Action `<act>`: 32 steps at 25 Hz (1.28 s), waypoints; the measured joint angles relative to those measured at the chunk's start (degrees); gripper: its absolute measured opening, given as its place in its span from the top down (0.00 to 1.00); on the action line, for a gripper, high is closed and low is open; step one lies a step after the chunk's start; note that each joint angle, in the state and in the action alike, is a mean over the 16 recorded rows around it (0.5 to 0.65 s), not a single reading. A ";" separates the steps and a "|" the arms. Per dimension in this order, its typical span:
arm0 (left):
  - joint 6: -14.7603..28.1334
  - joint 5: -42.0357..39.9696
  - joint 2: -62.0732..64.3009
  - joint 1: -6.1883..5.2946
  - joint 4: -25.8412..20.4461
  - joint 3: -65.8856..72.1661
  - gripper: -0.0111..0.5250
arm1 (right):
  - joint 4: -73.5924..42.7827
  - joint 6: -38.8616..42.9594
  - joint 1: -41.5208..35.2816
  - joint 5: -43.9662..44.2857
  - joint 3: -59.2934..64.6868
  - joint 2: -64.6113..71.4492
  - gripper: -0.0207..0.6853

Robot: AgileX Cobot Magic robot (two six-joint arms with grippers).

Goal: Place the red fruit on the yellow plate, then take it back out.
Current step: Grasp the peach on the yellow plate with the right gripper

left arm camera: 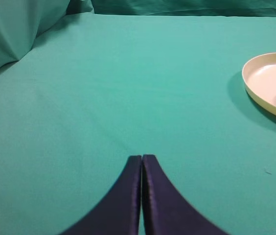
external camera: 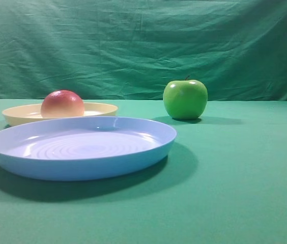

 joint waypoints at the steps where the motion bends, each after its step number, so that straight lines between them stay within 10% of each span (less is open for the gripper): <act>1: 0.00 0.00 0.00 0.00 0.00 0.00 0.98 | -0.65 0.26 -0.16 0.51 0.31 -1.45 0.97; 32: 0.00 0.00 0.00 0.00 0.00 0.00 0.98 | 2.80 2.35 -35.95 -35.21 55.78 -53.00 0.97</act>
